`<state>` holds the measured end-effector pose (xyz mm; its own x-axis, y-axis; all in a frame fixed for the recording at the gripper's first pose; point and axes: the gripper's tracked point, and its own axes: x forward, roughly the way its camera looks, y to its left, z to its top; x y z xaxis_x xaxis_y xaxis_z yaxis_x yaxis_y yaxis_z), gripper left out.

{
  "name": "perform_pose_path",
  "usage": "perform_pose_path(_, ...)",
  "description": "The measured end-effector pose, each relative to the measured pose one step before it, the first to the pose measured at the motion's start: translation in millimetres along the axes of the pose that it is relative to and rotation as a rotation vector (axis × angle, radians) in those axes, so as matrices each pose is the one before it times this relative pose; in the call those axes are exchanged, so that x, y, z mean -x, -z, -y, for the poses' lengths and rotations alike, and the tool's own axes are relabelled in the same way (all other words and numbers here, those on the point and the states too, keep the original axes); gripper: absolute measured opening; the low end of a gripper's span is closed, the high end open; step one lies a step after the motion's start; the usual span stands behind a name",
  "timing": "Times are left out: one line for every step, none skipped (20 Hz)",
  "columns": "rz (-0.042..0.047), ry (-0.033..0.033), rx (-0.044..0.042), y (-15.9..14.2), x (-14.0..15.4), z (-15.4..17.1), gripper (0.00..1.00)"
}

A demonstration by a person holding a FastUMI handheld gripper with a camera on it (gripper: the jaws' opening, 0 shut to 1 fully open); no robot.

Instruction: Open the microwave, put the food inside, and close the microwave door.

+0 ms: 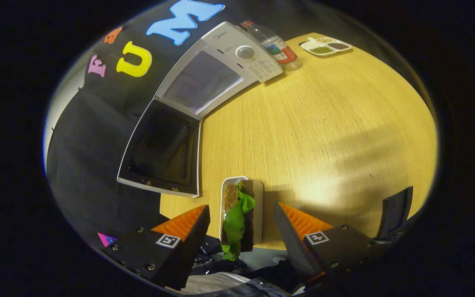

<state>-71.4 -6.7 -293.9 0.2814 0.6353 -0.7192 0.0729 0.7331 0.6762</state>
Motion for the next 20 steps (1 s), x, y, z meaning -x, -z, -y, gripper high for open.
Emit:
perform_pose_path(-0.01829,-0.01209,-0.02436,3.46,-2.6,-0.22,0.89)
perform_pose_path(-0.01502,-0.01026,-0.01986,4.54,-1.39,-1.08,0.8)
perform_pose_path(-0.00093,-0.01167,-0.02332,-0.71,-1.97,-0.78,0.74)
perform_pose_path(0.00875,-0.01406,-0.03019,-2.46,-0.16,-1.82,0.5)
perform_pose_path(-0.01463,-0.00834,-0.01341,1.44,-0.5,-0.48,0.39)
perform_pose_path(-0.0017,-0.00362,-0.00546,1.89,2.03,-1.02,0.39)
perform_pose_path(0.0234,0.00353,-0.01384,-3.5,0.05,0.43,0.39)
perform_pose_path(0.00782,-0.01049,-0.01644,-3.61,8.6,-4.41,0.26)
perform_pose_path(0.03142,-0.01353,-0.01701,-7.76,2.0,-3.94,0.26)
perform_pose_path(0.01226,-0.02052,-0.00968,-2.65,1.01,-6.95,0.26)
perform_pose_path(0.02324,-0.02849,-0.00003,-3.84,5.44,-9.65,0.26)
perform_pose_path(0.00651,-0.02863,0.00653,-2.44,1.69,-11.25,0.26)
perform_pose_path(0.02313,-0.02497,0.00361,-7.21,0.63,-11.39,0.25)
perform_pose_path(0.01916,-0.02137,0.00724,-3.42,-3.01,-11.1,0.25)
perform_pose_path(0.01493,-0.02223,0.00869,-6.25,-3.16,-11.06,0.25)
perform_pose_path(0.01902,-0.02254,0.00647,-3.37,-2.69,-10.74,0.25)
perform_pose_path(0.01547,-0.02882,0.00885,-4.92,-4.07,-11.02,0.25)
perform_pose_path(0.0258,-0.02861,0.0048,-7.55,-4.92,-10.78,0.25)
perform_pose_path(0.02672,-0.02129,-0.00206,-7.44,-7.2,-7.97,0.25)
perform_pose_path(0.02608,-0.01816,-0.00657,-6.42,-8.82,-5.65,0.25)
